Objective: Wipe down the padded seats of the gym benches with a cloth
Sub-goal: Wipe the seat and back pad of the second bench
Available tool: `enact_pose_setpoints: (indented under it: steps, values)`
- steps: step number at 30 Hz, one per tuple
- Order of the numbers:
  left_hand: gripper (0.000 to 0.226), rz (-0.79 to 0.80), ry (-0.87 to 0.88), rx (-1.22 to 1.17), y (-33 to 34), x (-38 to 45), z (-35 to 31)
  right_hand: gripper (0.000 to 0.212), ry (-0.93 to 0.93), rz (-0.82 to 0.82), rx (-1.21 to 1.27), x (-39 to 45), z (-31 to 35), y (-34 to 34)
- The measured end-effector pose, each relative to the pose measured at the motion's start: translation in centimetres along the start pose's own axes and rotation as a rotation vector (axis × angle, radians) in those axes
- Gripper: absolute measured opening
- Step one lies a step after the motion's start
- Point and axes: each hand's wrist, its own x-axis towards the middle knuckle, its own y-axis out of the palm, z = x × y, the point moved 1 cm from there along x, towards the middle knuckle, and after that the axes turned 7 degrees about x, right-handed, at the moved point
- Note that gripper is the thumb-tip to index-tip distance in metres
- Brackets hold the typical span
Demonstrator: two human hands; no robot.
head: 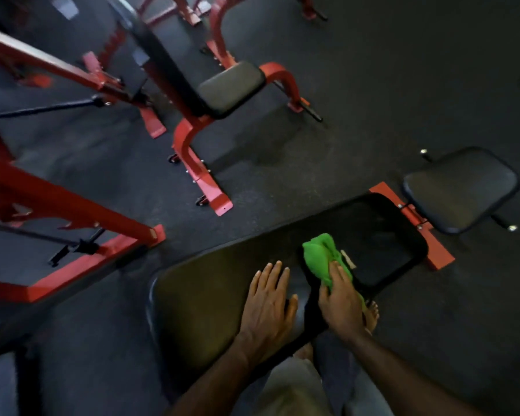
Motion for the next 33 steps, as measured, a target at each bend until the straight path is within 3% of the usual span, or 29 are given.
enact_pose_setpoints:
  steps: [1,6,11,16,20,25,29,33]
  values:
    - [0.064,-0.009,-0.015,-0.001,-0.3,-0.1,0.4,0.057,0.014,-0.008,0.003,-0.8,1.8,1.1]
    - [0.055,-0.116,-0.105,-0.011,-2.3,-2.5,4.2,0.061,-0.374,0.236,0.010,-5.3,4.5,2.2]
    - [0.053,-0.272,-0.213,-0.052,-3.8,-6.5,7.1,0.060,-0.198,0.175,0.041,-5.3,7.4,3.4]
    - [0.051,-0.333,-0.309,-0.145,-4.5,-9.4,7.8,0.069,-0.538,0.388,-0.005,-8.6,9.7,3.4]
    - [0.053,-0.435,-0.444,-0.153,-5.0,-11.7,9.3,0.068,-0.365,0.382,-0.045,-7.8,12.5,4.2]
    - [0.062,-0.524,-0.584,-0.331,-4.6,-14.7,10.5,0.075,-0.634,0.626,-0.050,-12.5,15.3,4.6]
    - [0.063,-0.600,-0.643,-0.437,-4.3,-16.4,10.5,0.075,-0.517,0.529,-0.072,-10.1,18.1,5.8]
    - [0.063,-0.608,-0.725,-0.653,-3.9,-17.0,10.5,0.071,-0.742,0.694,-0.109,-12.7,22.3,6.4]
